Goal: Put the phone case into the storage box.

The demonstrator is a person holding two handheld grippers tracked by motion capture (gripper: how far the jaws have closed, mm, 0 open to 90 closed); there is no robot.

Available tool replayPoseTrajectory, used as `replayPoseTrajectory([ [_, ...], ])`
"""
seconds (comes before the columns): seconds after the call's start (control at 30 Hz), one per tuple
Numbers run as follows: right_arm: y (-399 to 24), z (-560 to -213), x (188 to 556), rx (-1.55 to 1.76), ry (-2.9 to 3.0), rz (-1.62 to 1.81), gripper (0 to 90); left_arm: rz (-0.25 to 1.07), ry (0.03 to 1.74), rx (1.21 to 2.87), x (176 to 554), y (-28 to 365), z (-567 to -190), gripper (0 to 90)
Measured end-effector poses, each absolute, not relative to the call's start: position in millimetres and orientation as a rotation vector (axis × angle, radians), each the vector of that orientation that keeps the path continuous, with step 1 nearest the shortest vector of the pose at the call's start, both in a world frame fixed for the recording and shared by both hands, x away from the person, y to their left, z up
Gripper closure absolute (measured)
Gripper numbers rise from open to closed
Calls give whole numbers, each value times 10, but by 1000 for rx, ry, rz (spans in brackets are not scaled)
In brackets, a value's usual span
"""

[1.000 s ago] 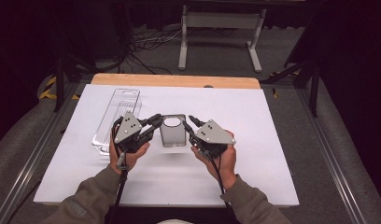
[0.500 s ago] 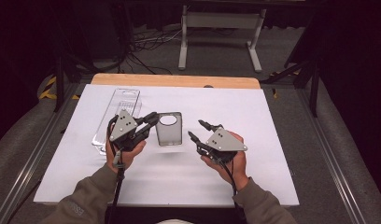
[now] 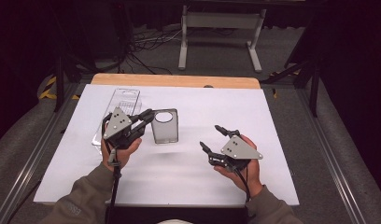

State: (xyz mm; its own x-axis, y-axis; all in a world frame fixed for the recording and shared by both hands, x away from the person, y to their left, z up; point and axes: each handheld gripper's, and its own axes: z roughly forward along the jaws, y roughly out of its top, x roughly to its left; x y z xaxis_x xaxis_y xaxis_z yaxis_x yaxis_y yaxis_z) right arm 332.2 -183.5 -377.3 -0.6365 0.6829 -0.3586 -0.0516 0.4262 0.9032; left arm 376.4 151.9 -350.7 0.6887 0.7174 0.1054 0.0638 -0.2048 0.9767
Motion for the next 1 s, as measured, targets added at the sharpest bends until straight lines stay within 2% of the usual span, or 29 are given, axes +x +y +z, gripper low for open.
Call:
replayPoseTrajectory([
  [0.5, -2172, -3964, 3138, 557, 1952, 1218, 262, 692, 645, 1677, 3762, 1588, -3463, 810],
  [1.0, -2284, -4104, 3081, 621, 1982, 1212, 247, 736, 657, 1647, 3783, 1774, -3375, 811],
])
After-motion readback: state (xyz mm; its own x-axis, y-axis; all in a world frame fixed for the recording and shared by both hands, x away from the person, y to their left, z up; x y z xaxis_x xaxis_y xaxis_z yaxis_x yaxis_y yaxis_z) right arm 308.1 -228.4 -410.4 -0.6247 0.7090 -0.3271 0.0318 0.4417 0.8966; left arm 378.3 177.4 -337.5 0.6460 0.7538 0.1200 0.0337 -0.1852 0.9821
